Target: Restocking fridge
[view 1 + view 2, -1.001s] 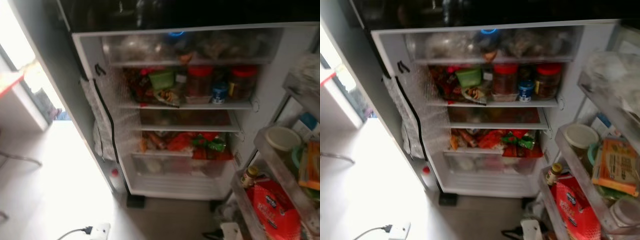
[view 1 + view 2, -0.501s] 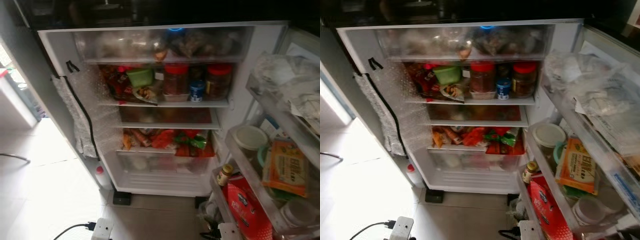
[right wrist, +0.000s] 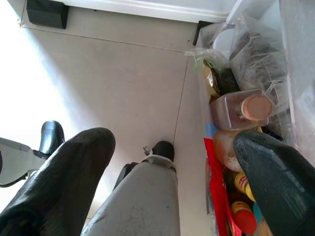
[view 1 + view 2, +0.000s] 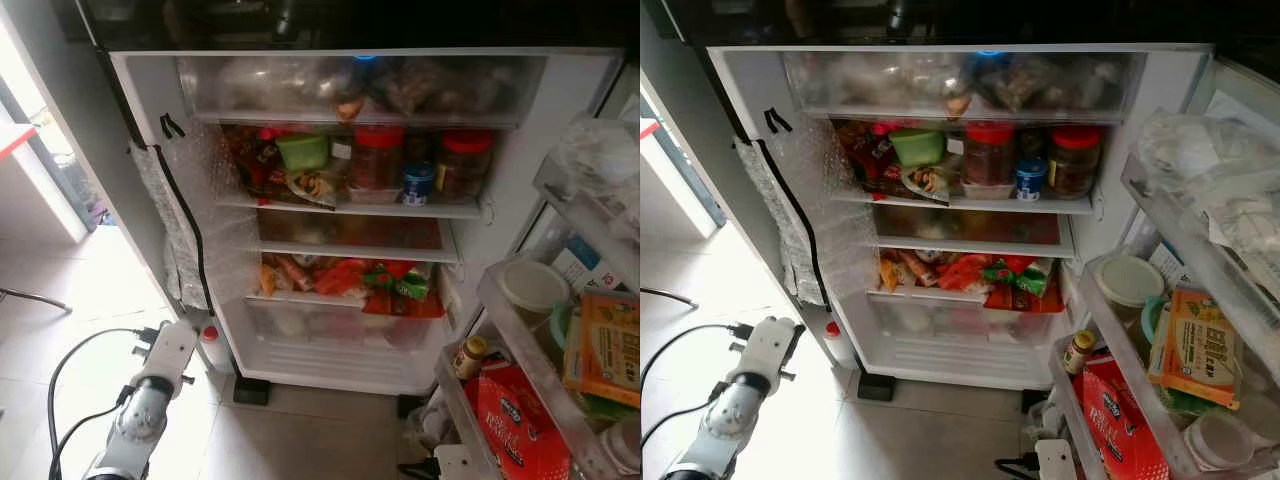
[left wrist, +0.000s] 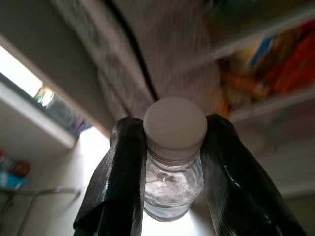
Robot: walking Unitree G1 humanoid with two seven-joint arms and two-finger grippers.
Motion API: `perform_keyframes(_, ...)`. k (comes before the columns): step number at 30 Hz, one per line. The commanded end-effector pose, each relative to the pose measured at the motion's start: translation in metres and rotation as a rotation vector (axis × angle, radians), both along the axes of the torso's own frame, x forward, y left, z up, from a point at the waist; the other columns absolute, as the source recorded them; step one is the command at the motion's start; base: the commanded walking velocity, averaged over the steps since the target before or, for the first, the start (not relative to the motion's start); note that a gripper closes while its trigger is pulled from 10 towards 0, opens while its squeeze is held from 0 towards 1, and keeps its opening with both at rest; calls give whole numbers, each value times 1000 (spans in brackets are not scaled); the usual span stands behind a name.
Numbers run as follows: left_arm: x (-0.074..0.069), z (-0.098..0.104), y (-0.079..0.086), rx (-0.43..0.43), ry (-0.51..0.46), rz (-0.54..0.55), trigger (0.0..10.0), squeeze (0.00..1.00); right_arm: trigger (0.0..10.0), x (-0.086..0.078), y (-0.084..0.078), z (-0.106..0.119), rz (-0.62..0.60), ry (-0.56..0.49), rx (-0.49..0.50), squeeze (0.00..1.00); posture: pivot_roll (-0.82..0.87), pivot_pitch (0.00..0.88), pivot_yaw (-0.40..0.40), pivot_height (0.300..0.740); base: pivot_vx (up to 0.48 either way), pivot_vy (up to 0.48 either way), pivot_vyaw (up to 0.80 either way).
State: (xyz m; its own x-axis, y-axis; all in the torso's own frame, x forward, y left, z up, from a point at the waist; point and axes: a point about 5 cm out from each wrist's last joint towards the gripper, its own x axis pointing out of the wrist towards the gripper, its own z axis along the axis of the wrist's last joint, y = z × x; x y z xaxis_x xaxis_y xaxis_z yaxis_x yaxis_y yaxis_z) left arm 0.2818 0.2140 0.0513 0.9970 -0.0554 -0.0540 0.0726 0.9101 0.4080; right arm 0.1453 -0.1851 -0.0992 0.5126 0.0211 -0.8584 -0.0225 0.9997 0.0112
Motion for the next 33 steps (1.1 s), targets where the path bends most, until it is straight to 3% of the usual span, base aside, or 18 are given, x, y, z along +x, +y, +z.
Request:
perform_keyframes(1,2,15,-21,-60,-50,-109,10000,0,10000,0,2,0,5,-2,4,0,-5,0,44,740,0,0,0)
perform_keyframes(2,2,15,-21,-60,-50,-109,10000,0,10000,0,2,0,5,-2,4,0,-5,0,44,740,0,0,0)
perform_keyframes(4,-1,26,-41,-140,-89,-172,10000,0,10000,0,2,0,8,-1,3,0,-5,0,44,740,0,0,0)
perform_keyframes(7,-3,30,-49,-168,-100,-190,10000,0,10000,0,2,0,9,-1,3,0,-14,0,46,740,0,0,0)
perform_keyframes(9,-9,36,-65,-221,-105,-238,10000,0,10000,0,2,0,9,-2,4,0,-11,0,44,740,0,0,0)
perform_keyframes(13,-16,39,-80,-266,-97,-284,10000,0,10000,0,2,0,9,-3,4,0,-8,0,43,740,0,0,0)
perform_keyframes(20,-20,43,-89,-249,-74,-320,10000,0,10000,-1,3,0,13,-4,11,0,-11,0,45,740,0,0,0)
perform_keyframes(33,-19,52,-90,-244,-63,-332,10000,0,10000,-2,4,-1,21,2,7,0,-8,0,46,740,0,0,0)
